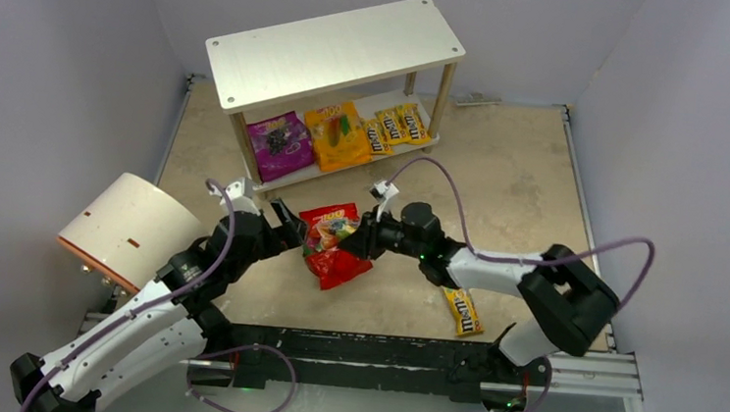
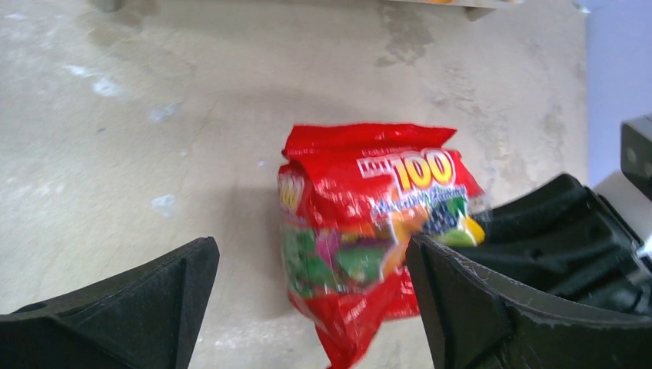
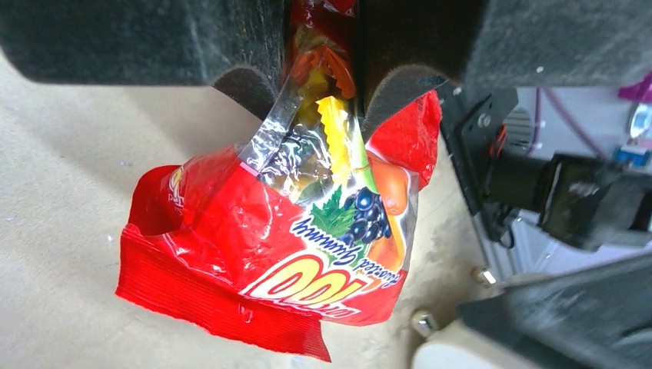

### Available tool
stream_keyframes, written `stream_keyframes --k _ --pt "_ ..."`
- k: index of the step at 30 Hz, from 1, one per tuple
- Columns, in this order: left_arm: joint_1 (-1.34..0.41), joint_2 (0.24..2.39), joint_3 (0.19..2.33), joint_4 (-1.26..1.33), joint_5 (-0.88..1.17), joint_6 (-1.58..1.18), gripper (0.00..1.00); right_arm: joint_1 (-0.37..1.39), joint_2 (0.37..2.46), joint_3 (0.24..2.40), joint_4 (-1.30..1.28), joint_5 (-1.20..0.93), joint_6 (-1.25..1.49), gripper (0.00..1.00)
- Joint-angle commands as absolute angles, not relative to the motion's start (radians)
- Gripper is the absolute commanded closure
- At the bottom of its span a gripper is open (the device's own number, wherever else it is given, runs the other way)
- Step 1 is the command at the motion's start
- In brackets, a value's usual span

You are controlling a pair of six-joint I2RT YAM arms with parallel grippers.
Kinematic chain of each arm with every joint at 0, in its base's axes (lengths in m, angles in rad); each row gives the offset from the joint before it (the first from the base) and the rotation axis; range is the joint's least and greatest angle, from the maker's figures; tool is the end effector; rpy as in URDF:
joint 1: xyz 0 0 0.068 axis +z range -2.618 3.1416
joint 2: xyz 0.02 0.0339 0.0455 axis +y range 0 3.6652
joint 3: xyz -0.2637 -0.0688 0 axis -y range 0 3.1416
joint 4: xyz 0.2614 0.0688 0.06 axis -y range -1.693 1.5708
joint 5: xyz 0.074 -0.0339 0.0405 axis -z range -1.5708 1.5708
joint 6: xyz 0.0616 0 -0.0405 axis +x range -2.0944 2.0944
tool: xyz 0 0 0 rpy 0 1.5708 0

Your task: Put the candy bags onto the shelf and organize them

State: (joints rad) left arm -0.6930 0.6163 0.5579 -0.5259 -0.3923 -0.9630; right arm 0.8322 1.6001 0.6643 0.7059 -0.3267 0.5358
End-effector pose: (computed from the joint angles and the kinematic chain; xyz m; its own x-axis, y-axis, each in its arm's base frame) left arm 0.1523 -0.0959 0.2383 -0.5255 -0.5496 -0.6494 -0.1514 0.8116 -0.5643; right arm 0.2277 0.2795 0.1721 -0.5968 0.0627 -0.7999 -0.7047 0.4356 0.5600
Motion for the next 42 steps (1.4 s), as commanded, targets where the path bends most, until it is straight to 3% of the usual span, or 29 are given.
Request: stream_keyframes --k 1,6,13,27,42 --pt "-0.680 0.623 0.590 -0.321 -0.291 -0.876 0.00 0.836 1.364 0.570 0.925 -0.373 0.422 0.87" --pt "-0.673 0.637 0.568 -0.094 -0.041 -0.823 0.00 0.835 1.157 0.446 1.019 -0.241 0.373 0.87" --pt "-0.673 0.666 0.516 0.194 0.239 -0.826 0.00 0.836 1.032 0.460 1.023 -0.131 0.360 0.89" --pt "-0.673 0.689 0.625 -0.054 0.061 -0.709 0.00 0.836 0.985 0.666 0.847 -0.152 0.438 0.93" --pt "-0.673 0.741 0.622 0.064 0.133 -0.710 0.02 0.835 0.961 0.691 0.832 -0.115 0.437 0.94"
